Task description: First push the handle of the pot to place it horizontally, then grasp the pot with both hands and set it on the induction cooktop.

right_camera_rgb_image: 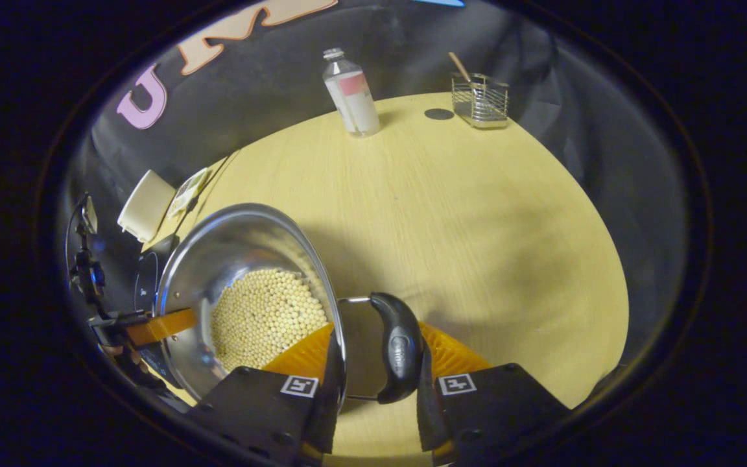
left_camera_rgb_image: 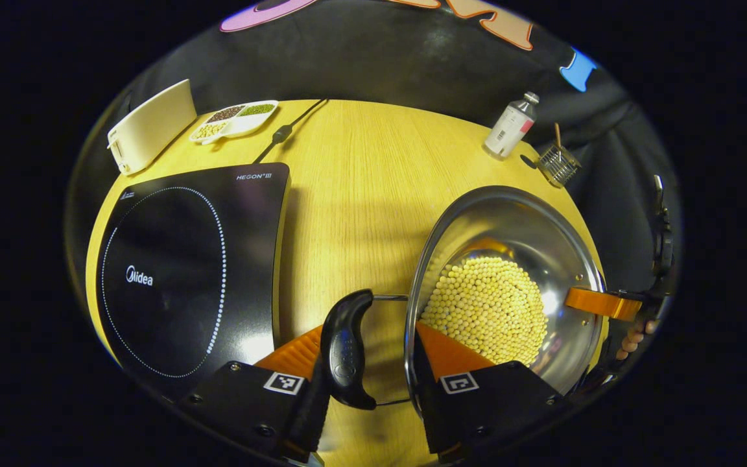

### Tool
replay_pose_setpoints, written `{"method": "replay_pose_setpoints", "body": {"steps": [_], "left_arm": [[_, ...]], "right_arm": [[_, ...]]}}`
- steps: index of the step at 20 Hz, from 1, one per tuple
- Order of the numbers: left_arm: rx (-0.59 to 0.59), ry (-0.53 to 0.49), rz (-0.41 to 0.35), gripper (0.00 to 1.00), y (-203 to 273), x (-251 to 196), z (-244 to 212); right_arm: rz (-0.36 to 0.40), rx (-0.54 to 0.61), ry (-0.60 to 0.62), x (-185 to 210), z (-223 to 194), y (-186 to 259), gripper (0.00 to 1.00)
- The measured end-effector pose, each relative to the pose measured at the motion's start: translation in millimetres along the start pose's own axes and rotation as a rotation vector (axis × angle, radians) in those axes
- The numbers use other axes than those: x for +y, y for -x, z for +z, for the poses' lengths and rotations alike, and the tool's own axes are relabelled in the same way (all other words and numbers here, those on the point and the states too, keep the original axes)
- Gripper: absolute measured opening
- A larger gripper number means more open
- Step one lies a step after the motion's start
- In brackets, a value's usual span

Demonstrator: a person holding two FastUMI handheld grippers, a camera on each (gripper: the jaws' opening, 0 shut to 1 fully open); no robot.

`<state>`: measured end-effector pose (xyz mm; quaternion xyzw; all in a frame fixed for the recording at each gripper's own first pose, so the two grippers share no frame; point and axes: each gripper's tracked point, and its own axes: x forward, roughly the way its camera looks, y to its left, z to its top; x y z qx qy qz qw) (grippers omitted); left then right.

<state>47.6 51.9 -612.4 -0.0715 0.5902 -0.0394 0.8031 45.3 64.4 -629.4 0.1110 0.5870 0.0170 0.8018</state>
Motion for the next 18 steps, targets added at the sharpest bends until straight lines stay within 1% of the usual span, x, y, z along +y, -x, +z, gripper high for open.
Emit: {"method": "replay_pose_setpoints", "body": {"steps": [1, 2, 3, 4, 5, 6, 8, 9, 10, 11, 16, 17, 18], "left_arm": [[-0.006, 0.011, -0.002, 0.62, 5, -1, 0], [-0.01, 0.016, -0.002, 0.62, 9, -1, -1], [-0.014, 0.015, 0.002, 0.64, 14, 0, -1], [-0.024, 0.014, 0.008, 0.64, 19, 2, 1], [-0.033, 0.012, 0.015, 0.64, 24, 4, 2], [-0.038, 0.008, 0.021, 0.61, 30, 7, 4], [-0.059, 0.001, 0.034, 0.64, 42, 13, 9], [-0.065, 0.002, 0.042, 0.62, 48, 19, 12], [-0.07, 0.008, 0.047, 0.61, 53, 24, 13], [-0.075, 0.016, 0.052, 0.61, 61, 30, 14], [-0.122, 0.028, 0.074, 0.61, 89, 69, 23], [-0.128, 0.025, 0.074, 0.61, 94, 78, 25], [-0.134, 0.025, 0.071, 0.61, 98, 88, 27]], "right_arm": [[0.007, -0.004, -0.002, 1, 0, 4, 0.47], [0.012, -0.006, -0.002, 3, 0, 7, 0.47], [0.016, -0.007, -0.001, 5, 0, 10, 0.47], [0.021, -0.011, 0.001, 8, 1, 13, 0.52], [0.029, -0.014, 0.002, 11, 1, 15, 0.52], [0.037, -0.019, 0.004, 16, 2, 18, 0.47], [0.052, -0.023, 0.006, 27, 3, 23, 0.47], [0.065, -0.034, 0.004, 34, 4, 24, 0.52], [0.074, -0.031, -0.006, 42, 5, 31, 0.52], [0.081, -0.038, 0.008, 50, 6, 31, 0.39], [0.116, -0.068, 0.03, 98, 10, 40, 0.39], [0.117, -0.07, 0.032, 109, 9, 41, 0.45], [0.117, -0.073, 0.034, 120, 8, 43, 0.45]]}}
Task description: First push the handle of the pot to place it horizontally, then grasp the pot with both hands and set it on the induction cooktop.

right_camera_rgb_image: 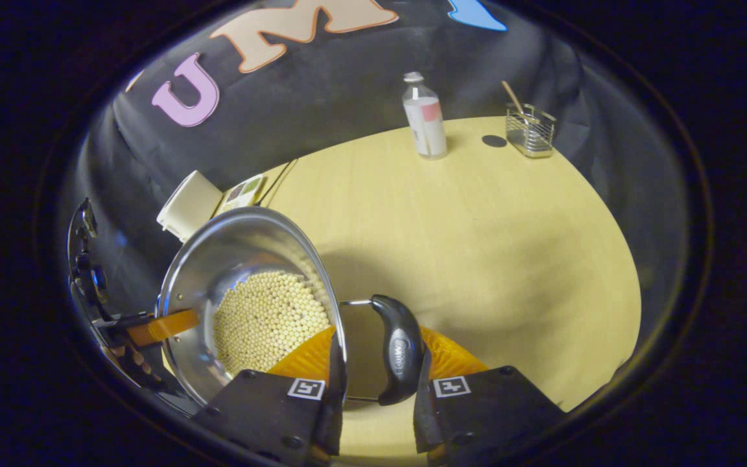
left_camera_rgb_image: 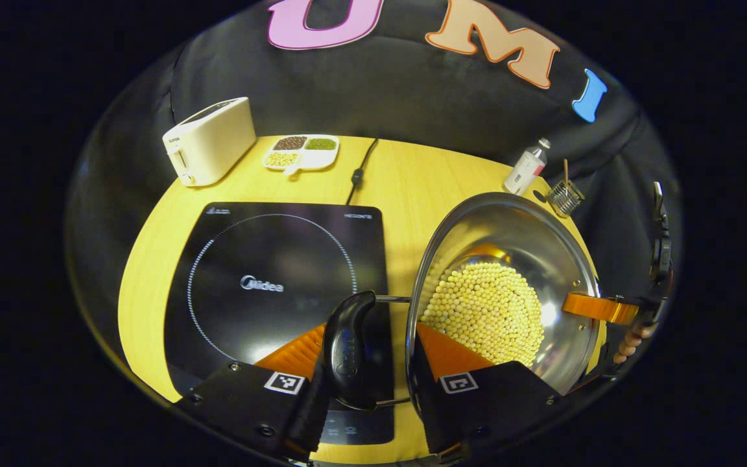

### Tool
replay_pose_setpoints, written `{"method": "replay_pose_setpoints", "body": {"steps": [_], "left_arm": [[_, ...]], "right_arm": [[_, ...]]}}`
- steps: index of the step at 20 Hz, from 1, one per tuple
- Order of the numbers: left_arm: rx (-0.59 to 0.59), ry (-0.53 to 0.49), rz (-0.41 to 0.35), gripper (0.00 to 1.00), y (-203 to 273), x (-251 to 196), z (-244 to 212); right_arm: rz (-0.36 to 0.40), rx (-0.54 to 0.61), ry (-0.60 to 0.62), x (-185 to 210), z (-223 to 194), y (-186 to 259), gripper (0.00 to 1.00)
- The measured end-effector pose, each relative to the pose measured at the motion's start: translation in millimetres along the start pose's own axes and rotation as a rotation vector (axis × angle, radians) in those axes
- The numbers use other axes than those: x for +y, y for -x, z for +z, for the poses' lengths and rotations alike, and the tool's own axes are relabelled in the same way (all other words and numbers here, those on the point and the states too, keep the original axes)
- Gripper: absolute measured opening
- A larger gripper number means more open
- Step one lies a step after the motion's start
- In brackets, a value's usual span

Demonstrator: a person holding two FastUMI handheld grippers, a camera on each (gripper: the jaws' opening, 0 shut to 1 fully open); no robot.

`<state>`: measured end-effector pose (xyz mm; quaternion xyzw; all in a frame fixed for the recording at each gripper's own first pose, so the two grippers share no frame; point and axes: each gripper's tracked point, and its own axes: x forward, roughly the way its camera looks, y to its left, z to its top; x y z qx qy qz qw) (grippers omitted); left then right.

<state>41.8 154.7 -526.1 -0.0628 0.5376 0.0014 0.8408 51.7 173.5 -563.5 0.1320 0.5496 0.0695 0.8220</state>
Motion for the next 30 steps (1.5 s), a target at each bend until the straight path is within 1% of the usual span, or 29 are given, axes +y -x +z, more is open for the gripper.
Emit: {"method": "replay_pose_setpoints", "body": {"steps": [4, 7, 8, 10, 11, 12, 13, 14, 15, 16, 17, 18, 19, 21, 22, 28, 30], "left_arm": [[0.005, -0.002, -0.026, 0.61, 3, 47, 7], [0.002, -0.022, -0.062, 0.61, 3, 81, 15], [-0.002, -0.029, -0.072, 0.61, 1, 91, 16], [-0.003, -0.043, -0.09, 0.61, -4, 112, 18], [0.009, -0.044, -0.098, 0.61, -6, 122, 16], [0.011, -0.042, -0.104, 0.62, -6, 132, 15], [0.009, -0.04, -0.109, 0.61, -7, 141, 17], [0.009, -0.039, -0.113, 0.61, -7, 149, 18], [0.008, -0.037, -0.117, 0.61, -8, 156, 17], [0.007, -0.035, -0.12, 0.61, -9, 163, 17], [0.01, -0.03, -0.123, 0.62, -10, 169, 17], [0.006, -0.022, -0.124, 0.6, -10, 174, 18], [-0.003, -0.018, -0.125, 0.62, -11, 179, 21], [-0.014, -0.021, -0.13, 0.61, -12, 187, 23], [-0.018, -0.02, -0.134, 0.61, -12, 191, 25], [-0.053, 0.004, -0.128, 0.62, -18, 217, 39], [-0.066, 0.007, -0.126, 0.61, -18, 222, 44]], "right_arm": [[-0.027, -0.003, -0.005, 47, -7, -3, 0.46], [-0.059, -0.013, -0.023, 82, -16, -4, 0.46], [-0.068, -0.016, -0.032, 93, -19, -6, 0.39], [-0.089, -0.014, -0.042, 113, -27, -11, 0.39], [-0.102, -0.013, -0.045, 122, -31, -13, 0.46], [-0.111, -0.014, -0.039, 132, -32, -16, 0.46], [-0.118, -0.014, -0.036, 141, -35, -17, 0.39], [-0.123, -0.012, -0.04, 149, -36, -19, 0.39], [-0.129, -0.011, -0.039, 157, -38, -21, 0.39], [-0.134, -0.011, -0.031, 163, -38, -23, 0.46], [-0.138, -0.007, -0.026, 169, -40, -25, 0.46], [-0.14, -0.004, -0.029, 174, -38, -27, 0.45], [-0.141, -0.003, -0.027, 180, -39, -28, 0.45], [-0.149, -0.004, -0.018, 188, -37, -30, 0.45], [-0.152, 0.0, -0.017, 192, -36, -32, 0.39], [-0.15, 0.007, 0.002, 221, -28, -46, 0.39], [-0.148, 0.011, 0.007, 227, -24, -51, 0.39]]}}
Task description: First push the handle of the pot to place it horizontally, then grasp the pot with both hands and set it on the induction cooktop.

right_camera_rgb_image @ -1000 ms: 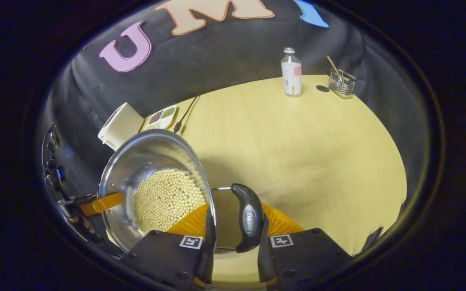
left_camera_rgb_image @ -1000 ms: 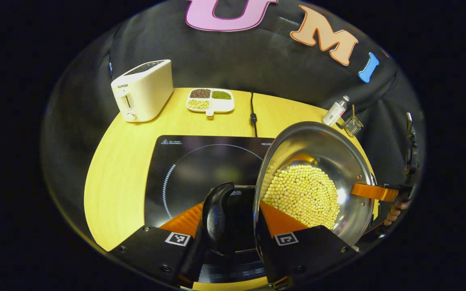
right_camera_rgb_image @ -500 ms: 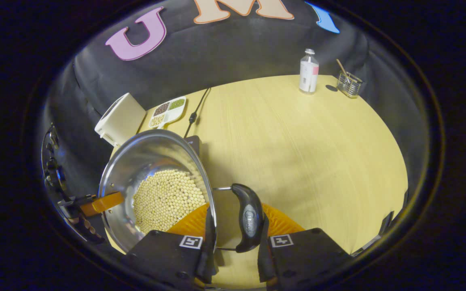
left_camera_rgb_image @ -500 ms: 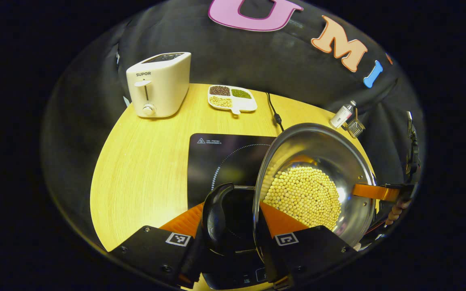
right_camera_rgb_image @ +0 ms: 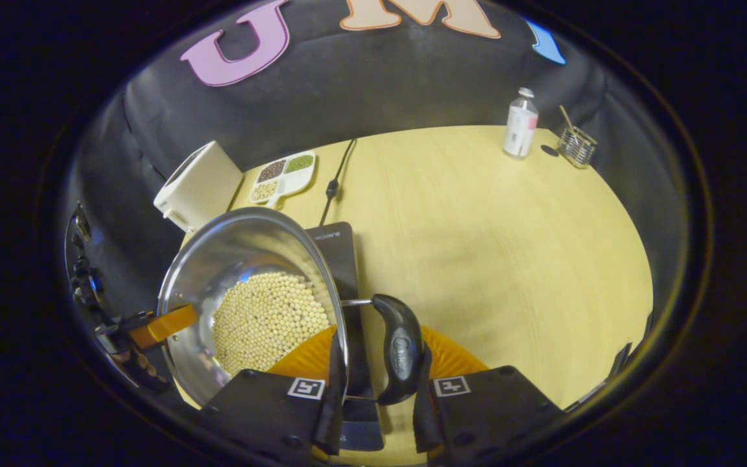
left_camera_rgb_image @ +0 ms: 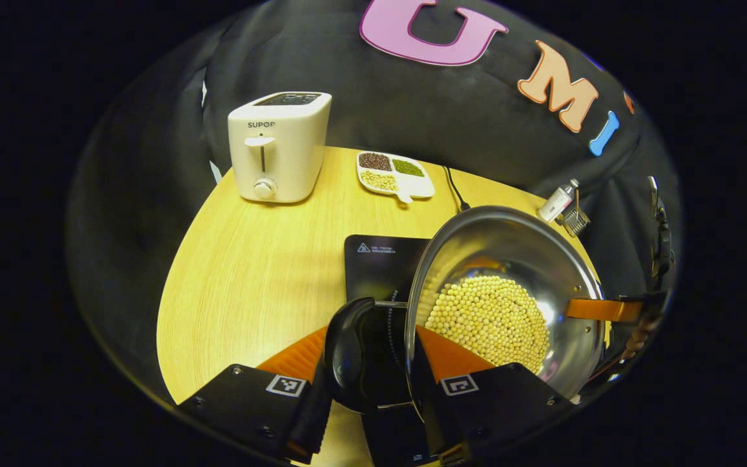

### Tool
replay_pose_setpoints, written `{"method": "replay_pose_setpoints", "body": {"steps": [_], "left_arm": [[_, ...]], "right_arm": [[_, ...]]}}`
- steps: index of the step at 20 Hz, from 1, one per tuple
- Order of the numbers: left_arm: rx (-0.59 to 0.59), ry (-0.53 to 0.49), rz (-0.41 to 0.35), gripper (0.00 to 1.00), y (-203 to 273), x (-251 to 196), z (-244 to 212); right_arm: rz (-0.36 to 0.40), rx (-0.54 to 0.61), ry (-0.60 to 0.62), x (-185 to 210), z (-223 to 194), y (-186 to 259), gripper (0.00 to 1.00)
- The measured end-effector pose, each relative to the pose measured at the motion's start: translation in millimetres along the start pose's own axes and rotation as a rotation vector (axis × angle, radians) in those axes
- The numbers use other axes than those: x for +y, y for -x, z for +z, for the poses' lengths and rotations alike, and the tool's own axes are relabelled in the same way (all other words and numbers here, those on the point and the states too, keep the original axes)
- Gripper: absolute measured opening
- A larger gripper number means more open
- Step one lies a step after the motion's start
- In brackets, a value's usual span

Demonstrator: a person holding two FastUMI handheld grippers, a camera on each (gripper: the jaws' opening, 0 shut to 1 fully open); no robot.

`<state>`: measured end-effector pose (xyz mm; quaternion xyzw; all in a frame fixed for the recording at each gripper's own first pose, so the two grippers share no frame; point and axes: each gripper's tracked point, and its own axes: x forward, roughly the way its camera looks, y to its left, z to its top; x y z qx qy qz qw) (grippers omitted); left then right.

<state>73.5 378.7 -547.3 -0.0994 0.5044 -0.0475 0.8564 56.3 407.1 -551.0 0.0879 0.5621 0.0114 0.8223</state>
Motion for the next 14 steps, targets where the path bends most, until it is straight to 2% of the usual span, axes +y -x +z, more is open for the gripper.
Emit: {"method": "replay_pose_setpoints", "body": {"steps": [3, 4, 6, 7, 8, 9, 10, 14], "left_arm": [[-0.024, -0.002, 0.002, 0.62, -2, 3, 6], [-0.032, 0.01, -0.003, 0.61, -7, 5, 6], [-0.052, 0.088, -0.045, 0.61, -16, -3, 4], [0.009, 0.153, -0.05, 0.61, -19, -8, -12], [0.033, 0.172, -0.023, 0.6, -21, -7, -19], [0.036, 0.155, -0.011, 0.6, -18, -4, -20], [0.014, 0.133, 0.003, 0.6, -19, -4, -16], [0.011, 0.09, 0.0, 0.6, -10, -7, -18]], "right_arm": [[0.007, 0.012, -0.004, 4, 1, -6, 0.4], [0.007, 0.017, 0.0, 3, -1, -7, 0.46], [0.013, 0.02, 0.006, 0, -6, -10, 0.43], [0.024, 0.03, -0.006, 1, -9, -12, 0.48], [0.033, 0.032, -0.016, 5, -11, -13, 0.44], [0.028, 0.023, 0.001, 3, -10, -11, 0.51], [0.025, 0.012, 0.005, 2, -7, -12, 0.46], [0.026, 0.005, 0.018, 3, -7, -11, 0.54]]}}
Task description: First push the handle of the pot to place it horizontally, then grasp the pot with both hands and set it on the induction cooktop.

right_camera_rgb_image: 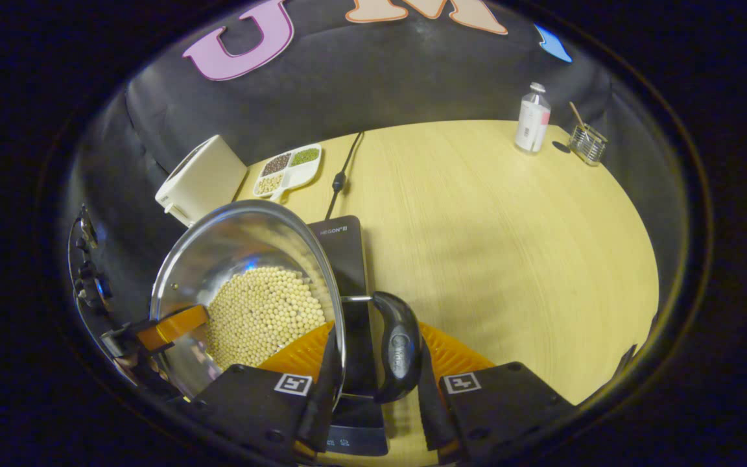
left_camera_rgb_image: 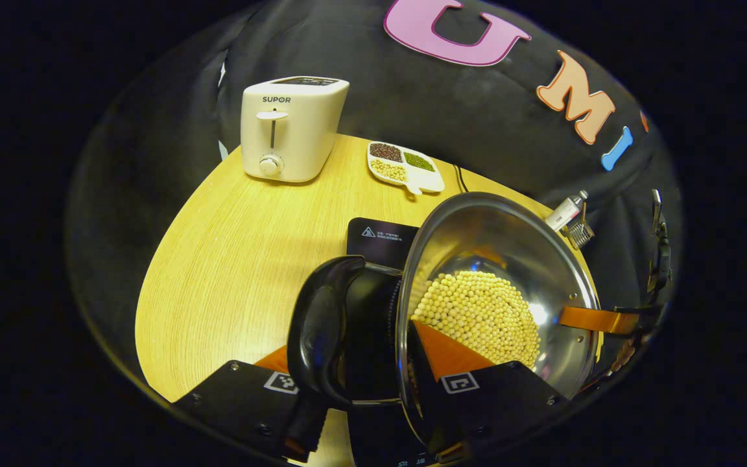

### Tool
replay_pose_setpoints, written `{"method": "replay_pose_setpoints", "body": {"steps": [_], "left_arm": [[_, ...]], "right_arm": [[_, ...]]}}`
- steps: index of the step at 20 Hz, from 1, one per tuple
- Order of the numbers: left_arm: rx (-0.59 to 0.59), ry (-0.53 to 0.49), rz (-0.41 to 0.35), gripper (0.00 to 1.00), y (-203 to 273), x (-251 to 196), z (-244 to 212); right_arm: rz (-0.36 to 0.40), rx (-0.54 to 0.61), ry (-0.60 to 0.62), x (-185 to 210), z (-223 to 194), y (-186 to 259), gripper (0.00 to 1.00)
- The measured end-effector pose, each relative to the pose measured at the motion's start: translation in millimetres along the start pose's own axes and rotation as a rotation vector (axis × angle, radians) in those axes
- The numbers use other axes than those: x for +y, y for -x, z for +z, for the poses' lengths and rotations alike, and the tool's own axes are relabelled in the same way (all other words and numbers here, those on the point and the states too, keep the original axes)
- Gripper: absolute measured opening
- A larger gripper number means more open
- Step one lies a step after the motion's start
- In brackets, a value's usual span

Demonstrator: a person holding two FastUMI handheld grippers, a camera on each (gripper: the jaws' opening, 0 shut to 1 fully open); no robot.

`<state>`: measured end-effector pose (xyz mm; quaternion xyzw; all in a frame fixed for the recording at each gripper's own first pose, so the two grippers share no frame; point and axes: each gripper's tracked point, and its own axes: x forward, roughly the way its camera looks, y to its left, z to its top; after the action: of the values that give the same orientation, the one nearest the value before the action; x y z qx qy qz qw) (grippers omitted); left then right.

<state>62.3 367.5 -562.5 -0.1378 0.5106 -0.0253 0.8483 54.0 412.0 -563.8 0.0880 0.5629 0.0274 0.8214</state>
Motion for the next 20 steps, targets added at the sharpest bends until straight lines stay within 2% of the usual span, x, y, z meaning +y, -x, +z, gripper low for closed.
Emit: {"method": "replay_pose_setpoints", "body": {"steps": [1, 3, 4, 5, 6, 7, 8, 9, 10, 15, 19, 20], "left_arm": [[-0.022, -0.005, 0.018, 0.61, 1, 3, 6], [-0.059, -0.033, 0.033, 0.71, 9, 2, 16], [-0.054, -0.041, 0.039, 0.78, 12, 2, 15], [-0.045, -0.047, 0.044, 0.75, 15, 2, 13], [-0.043, -0.049, 0.056, 0.77, 18, 2, 13], [-0.065, -0.055, 0.069, 0.77, 23, 3, 20], [-0.095, -0.066, 0.083, 0.72, 27, 4, 27], [-0.118, -0.081, 0.097, 0.78, 32, 4, 33], [-0.136, -0.098, 0.111, 0.78, 36, 4, 37], [-0.235, -0.2, 0.22, 0.78, 69, 7, 63], [-0.299, -0.232, 0.259, 0.78, 105, -19, 69], [-0.33, -0.242, 0.271, 0.78, 116, -30, 71]], "right_arm": [[-0.006, -0.012, 0.009, -2, 2, 2, 0.55], [-0.001, -0.03, 0.021, -2, 9, 5, 0.6], [0.006, -0.036, 0.02, -2, 13, 5, 0.67], [0.01, -0.041, 0.013, -3, 16, 8, 0.67], [0.018, -0.045, 0.005, -3, 19, 10, 0.67], [0.023, -0.05, 0.001, -5, 21, 12, 0.72], [0.027, -0.056, 0.001, -6, 23, 14, 0.76], [0.032, -0.061, 0.004, -7, 23, 17, 0.8], [0.039, -0.064, 0.009, -8, 24, 20, 0.81], [0.08, -0.116, 0.014, -14, 34, 39, 0.82], [0.112, -0.155, 0.02, -34, 42, 64, 0.84], [0.118, -0.171, 0.012, -41, 46, 71, 0.82]]}}
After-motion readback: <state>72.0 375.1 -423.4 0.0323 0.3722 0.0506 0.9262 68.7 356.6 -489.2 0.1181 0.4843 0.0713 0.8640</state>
